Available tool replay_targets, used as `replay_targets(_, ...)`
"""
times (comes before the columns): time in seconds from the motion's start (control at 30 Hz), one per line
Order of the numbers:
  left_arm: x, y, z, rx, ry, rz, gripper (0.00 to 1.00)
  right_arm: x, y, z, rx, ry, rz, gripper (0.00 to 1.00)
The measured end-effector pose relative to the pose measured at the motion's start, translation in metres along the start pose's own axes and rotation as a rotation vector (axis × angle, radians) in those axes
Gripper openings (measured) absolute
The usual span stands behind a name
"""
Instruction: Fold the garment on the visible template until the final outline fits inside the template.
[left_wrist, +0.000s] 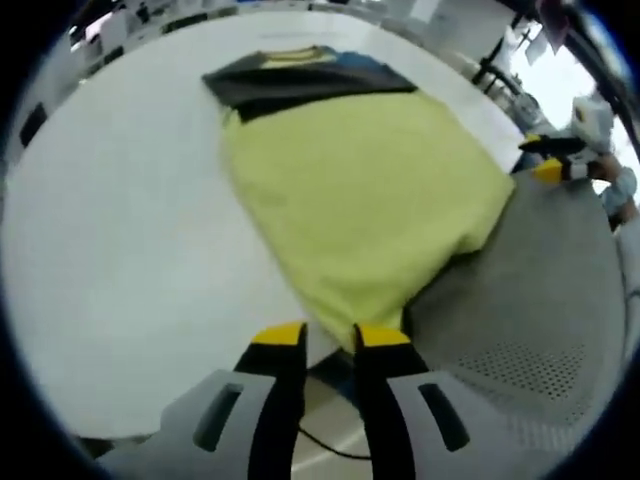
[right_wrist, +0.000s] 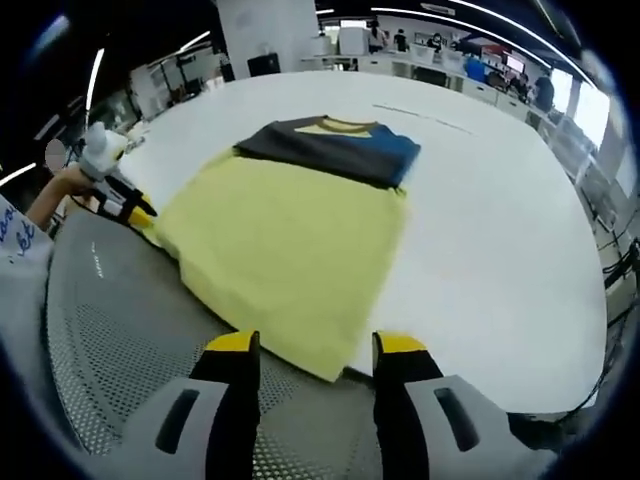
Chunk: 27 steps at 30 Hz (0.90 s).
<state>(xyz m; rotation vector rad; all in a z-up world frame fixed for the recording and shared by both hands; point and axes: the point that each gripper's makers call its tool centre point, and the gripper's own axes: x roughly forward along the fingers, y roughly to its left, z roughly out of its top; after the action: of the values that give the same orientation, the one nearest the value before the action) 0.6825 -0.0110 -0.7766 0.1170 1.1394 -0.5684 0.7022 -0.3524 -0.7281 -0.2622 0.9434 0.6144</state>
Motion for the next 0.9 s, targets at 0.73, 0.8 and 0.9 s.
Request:
replay_targets(0.73, 0.004, 0.003, 0.002, 0.085, 0.052, 0.085, 0.02, 0.013, -0.008, -0.023, -0.061, 0.192, 0.029, 0.32)
replay_targets(0.8, 0.005, 0.003, 0.002, 0.102, 0.067, 0.092, 0.02, 0.014, -0.011, -0.024, -0.058, 0.207, 0.026, 0.31)
replay_targets(0.9, 0.005, 0.002, 0.001, 0.112, 0.090, 0.090, 0.00, 0.016, -0.012, -0.022, -0.061, 0.215, 0.031, 0.28)
